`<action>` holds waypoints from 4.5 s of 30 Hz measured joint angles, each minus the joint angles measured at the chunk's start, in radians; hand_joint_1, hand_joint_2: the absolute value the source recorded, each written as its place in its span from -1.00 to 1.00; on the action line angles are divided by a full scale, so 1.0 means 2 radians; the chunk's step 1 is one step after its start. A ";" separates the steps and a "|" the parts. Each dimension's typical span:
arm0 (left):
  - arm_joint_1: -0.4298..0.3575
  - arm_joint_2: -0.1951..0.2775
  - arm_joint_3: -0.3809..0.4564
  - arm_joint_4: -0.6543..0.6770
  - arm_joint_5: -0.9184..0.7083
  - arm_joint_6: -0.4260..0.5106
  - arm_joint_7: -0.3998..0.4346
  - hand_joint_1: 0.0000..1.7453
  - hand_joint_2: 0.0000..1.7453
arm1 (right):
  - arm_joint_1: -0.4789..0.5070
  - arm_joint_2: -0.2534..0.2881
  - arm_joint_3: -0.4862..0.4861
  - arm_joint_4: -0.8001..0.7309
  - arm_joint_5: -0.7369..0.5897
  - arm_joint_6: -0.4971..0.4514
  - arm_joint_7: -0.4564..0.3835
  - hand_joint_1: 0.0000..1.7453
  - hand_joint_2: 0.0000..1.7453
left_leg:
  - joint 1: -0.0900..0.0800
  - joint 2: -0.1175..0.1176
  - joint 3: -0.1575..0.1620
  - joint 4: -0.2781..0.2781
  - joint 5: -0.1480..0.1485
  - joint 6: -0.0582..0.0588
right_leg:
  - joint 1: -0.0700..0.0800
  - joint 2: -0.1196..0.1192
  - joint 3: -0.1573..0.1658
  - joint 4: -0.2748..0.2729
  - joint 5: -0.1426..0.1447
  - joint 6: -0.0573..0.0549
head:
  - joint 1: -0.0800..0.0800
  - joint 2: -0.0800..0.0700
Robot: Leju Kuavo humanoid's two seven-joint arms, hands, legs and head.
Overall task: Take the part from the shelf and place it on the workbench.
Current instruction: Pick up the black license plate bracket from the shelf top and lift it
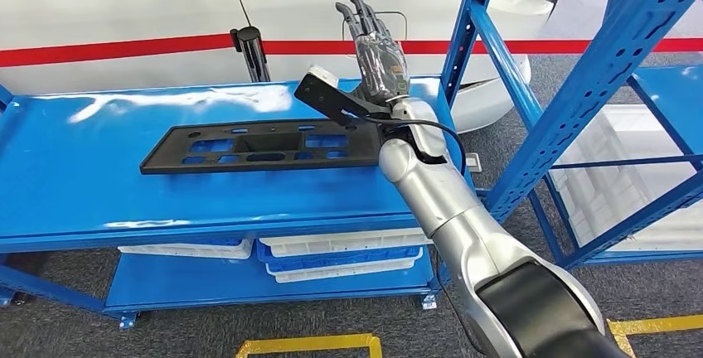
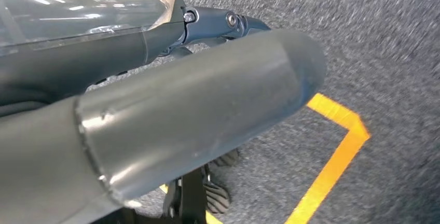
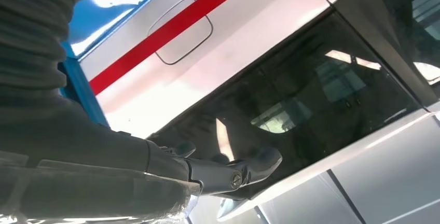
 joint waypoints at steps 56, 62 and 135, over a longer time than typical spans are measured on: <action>0.024 0.003 -0.139 0.012 -0.211 0.024 0.380 -1.00 -1.00 | 0.209 -0.073 0.118 -0.293 0.009 0.065 0.007 -1.00 1.00 | 0.002 0.007 0.047 -0.117 0.034 0.000 | 0.003 -0.003 -0.021 0.008 0.010 0.019 | 0.000 0.000; 0.023 0.001 -0.143 0.012 -0.213 0.031 0.368 -1.00 -1.00 | 0.236 -0.082 0.172 -0.338 0.040 0.101 0.007 -1.00 1.00 | 0.002 0.007 0.047 -0.117 0.034 0.000 | 0.003 -0.003 -0.021 0.008 0.010 0.019 | 0.000 0.000; 0.024 -0.005 -0.059 0.001 -0.168 0.109 -0.003 -1.00 -1.00 | 0.252 -0.062 0.035 -0.217 0.153 0.064 0.067 1.00 1.00 | 0.002 0.007 0.049 -0.117 0.034 0.000 | 0.003 -0.003 -0.020 0.008 0.010 0.019 | 0.000 0.000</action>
